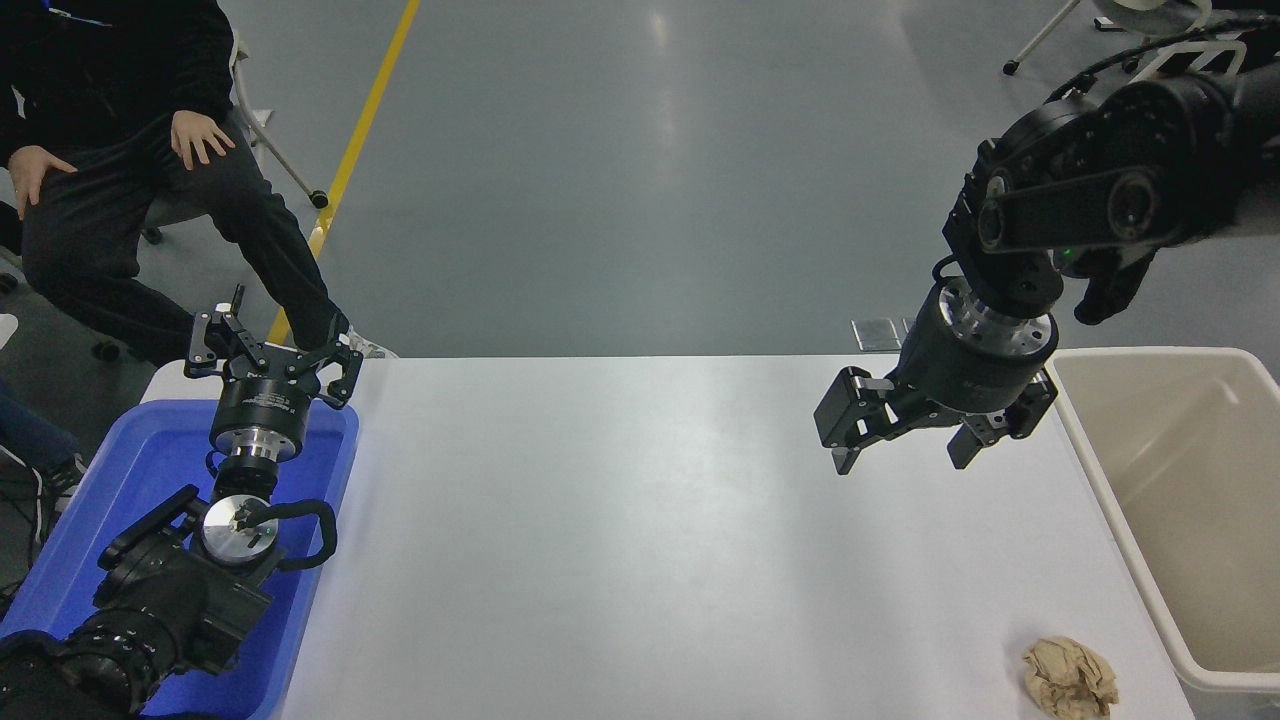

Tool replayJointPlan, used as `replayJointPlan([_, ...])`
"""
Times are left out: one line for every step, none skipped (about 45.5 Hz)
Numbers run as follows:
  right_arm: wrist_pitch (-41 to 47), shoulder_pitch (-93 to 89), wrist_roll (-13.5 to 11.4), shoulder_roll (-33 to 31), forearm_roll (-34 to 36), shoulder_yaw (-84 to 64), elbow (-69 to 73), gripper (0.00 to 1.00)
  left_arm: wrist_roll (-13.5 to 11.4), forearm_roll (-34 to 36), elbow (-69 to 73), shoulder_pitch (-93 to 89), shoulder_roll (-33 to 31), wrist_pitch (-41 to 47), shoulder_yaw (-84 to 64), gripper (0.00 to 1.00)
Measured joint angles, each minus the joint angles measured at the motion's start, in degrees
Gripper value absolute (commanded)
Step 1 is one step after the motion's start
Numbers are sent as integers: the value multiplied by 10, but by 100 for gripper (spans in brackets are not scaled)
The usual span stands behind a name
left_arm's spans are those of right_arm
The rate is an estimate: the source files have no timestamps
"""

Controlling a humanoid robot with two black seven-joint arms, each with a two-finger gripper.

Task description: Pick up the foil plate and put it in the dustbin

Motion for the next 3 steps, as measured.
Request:
replayJointPlan([0,0,0,0,1,0,0,100,0,0,0,0,0,0,0,99])
replayJointPlan([1,1,0,0,2,0,0,100,0,0,0,0,0,0,0,99])
replayJointPlan([1,1,0,0,2,-1,0,100,0,0,0,0,0,0,0,99])
